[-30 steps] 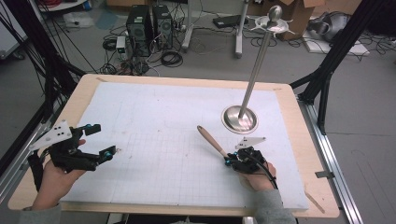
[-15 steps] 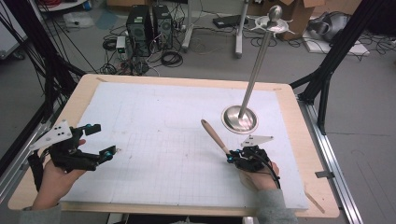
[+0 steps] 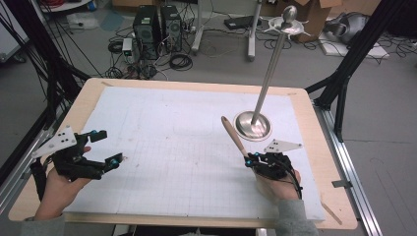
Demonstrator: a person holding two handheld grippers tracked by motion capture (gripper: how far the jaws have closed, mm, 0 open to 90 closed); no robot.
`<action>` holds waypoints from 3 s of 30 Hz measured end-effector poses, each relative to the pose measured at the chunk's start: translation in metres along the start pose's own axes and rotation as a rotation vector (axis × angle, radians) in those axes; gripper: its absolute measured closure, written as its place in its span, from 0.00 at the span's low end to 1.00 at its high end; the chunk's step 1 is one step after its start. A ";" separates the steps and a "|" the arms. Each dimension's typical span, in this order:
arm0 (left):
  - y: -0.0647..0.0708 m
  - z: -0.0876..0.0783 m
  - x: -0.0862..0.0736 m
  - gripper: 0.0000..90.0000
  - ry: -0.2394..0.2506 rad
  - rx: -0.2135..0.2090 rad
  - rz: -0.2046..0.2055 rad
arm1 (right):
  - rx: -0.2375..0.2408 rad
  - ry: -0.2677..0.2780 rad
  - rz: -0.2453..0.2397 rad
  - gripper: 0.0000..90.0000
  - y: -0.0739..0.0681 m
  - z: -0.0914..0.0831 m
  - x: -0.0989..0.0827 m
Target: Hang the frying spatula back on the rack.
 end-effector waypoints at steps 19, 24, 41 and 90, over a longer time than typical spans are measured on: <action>0.000 0.000 0.001 0.02 0.001 -0.003 0.005 | -0.032 0.173 0.045 0.87 0.010 -0.035 0.015; 0.001 0.000 0.001 0.02 0.001 -0.003 0.003 | -0.036 0.206 0.049 0.87 0.011 -0.042 0.019; 0.001 0.001 0.000 0.02 -0.004 -0.003 0.006 | -0.064 0.315 0.082 0.87 0.017 -0.068 0.027; 0.003 0.000 0.005 0.02 0.021 -0.018 0.008 | -0.047 0.332 0.012 0.87 0.062 -0.137 0.089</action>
Point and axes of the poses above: each handheld gripper's, and its own axes: z roughly forward along the jaws, x roughly out of its top, y roughly to its right, the point moved 6 cm from there along z, roughly forward along the jaws, and after that the axes turned 1 degree about -y, right-handed, at the moved point
